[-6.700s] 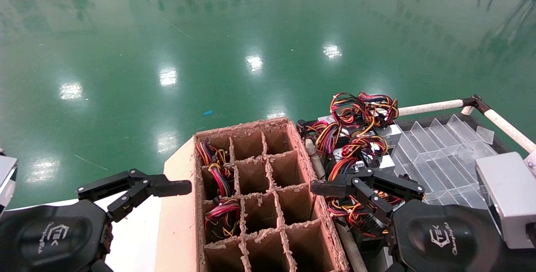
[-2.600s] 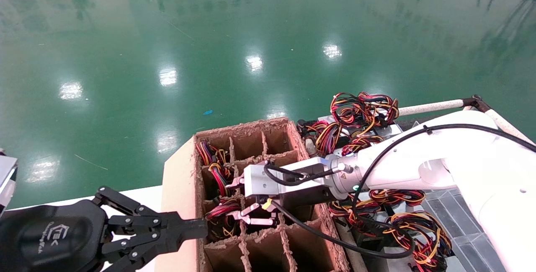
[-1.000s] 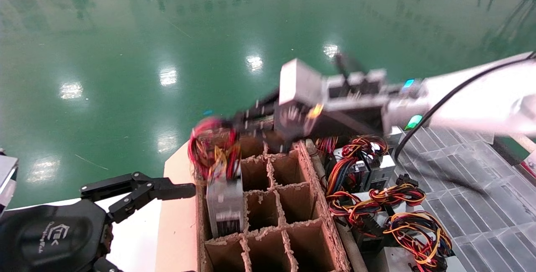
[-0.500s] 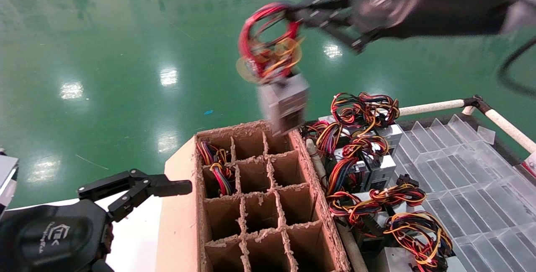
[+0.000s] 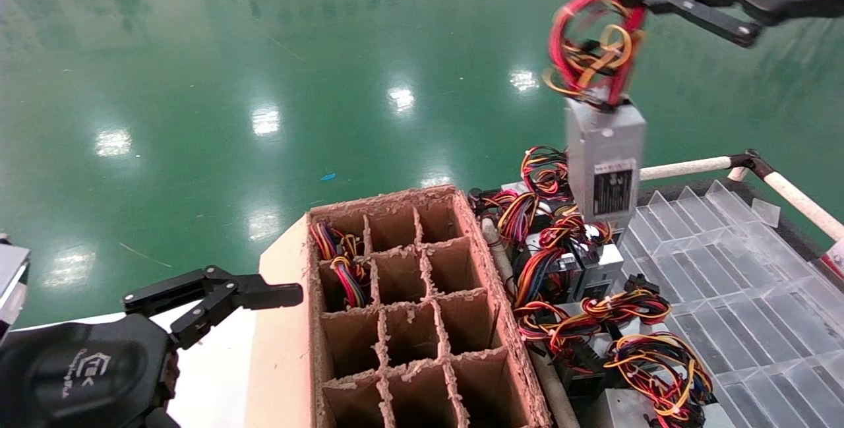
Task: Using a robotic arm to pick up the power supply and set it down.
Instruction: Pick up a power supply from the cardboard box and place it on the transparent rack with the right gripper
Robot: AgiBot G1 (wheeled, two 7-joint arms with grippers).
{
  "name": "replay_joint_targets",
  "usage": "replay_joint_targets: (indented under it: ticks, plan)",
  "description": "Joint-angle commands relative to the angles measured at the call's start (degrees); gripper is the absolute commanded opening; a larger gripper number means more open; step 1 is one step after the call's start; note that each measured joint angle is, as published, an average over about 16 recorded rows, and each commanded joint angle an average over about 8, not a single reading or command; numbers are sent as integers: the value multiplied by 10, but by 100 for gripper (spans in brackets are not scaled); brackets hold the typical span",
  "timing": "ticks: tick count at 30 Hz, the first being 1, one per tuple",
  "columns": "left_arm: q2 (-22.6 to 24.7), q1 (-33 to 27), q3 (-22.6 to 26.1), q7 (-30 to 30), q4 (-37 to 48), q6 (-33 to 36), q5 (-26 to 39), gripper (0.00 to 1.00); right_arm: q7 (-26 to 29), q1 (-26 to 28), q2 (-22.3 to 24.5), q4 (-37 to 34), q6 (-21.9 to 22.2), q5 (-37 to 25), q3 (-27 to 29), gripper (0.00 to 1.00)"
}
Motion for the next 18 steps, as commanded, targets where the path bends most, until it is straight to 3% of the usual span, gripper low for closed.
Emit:
replay_joint_targets:
  ticks: [1,18]
  plan:
    - [0,0,0,0,0,0,0,100,-3,13,12,-2,0,-15,-9,0]
    - [0,0,0,0,0,0,0,100,-26,24,32,-32,57,-92,-59,0]
